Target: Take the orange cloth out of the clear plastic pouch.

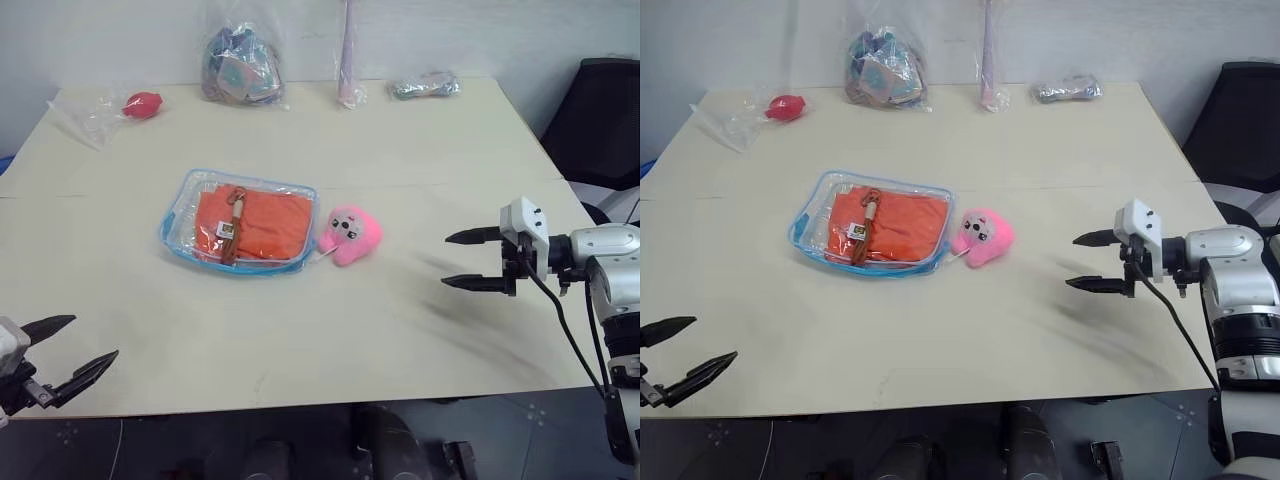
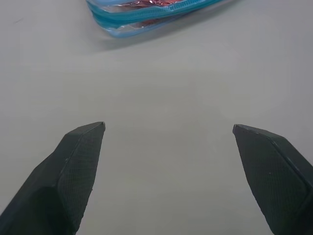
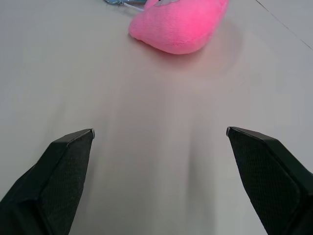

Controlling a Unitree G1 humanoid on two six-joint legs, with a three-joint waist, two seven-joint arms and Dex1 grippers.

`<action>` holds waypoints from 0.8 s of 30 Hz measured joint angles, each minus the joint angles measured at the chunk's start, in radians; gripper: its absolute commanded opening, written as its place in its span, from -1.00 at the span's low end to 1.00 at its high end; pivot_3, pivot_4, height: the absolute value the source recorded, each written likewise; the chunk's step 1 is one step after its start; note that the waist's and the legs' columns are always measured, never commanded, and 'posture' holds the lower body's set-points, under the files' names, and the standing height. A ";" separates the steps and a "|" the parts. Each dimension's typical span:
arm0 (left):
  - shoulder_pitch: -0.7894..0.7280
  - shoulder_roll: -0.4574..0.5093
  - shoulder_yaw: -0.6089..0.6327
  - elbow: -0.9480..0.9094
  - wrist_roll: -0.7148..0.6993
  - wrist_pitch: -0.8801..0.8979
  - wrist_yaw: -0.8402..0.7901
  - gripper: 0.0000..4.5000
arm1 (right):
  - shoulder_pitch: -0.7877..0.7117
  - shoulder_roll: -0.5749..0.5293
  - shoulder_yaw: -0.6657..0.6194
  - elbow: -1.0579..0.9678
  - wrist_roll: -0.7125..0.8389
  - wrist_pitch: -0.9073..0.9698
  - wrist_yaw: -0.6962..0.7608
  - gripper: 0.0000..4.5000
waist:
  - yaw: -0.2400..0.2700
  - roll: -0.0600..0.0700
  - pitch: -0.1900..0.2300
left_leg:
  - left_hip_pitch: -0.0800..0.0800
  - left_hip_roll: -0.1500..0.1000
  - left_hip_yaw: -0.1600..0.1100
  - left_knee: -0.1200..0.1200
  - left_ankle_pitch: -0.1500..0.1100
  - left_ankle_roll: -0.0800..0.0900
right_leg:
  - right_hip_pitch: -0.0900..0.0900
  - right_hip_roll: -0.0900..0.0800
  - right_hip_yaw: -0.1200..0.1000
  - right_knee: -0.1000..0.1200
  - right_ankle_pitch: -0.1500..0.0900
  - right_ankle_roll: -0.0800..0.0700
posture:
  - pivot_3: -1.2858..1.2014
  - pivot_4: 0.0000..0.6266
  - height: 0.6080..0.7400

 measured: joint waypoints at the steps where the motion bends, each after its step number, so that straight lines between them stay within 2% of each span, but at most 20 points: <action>1: -0.001 0.000 0.000 0.000 0.001 0.000 0.000 0.98 | 0.002 0.000 0.000 -0.004 0.000 0.000 -0.001 1.00 | 0.000 0.000 0.000 | 0.000 0.000 0.000 0.000 0.000 0.000 | 0.000 0.000 0.000 0.000 0.000 0.000 | 0.03 -0.52 1.00; 24: -0.043 0.000 -0.024 -0.035 0.005 0.083 0.020 0.98 | 0.028 0.000 -0.003 -0.050 0.016 0.063 -0.036 1.00 | 0.000 0.000 0.000 | 0.000 0.000 0.000 0.001 0.000 0.000 | 0.000 0.000 0.000 0.001 0.000 0.000 | 0.03 -0.52 1.00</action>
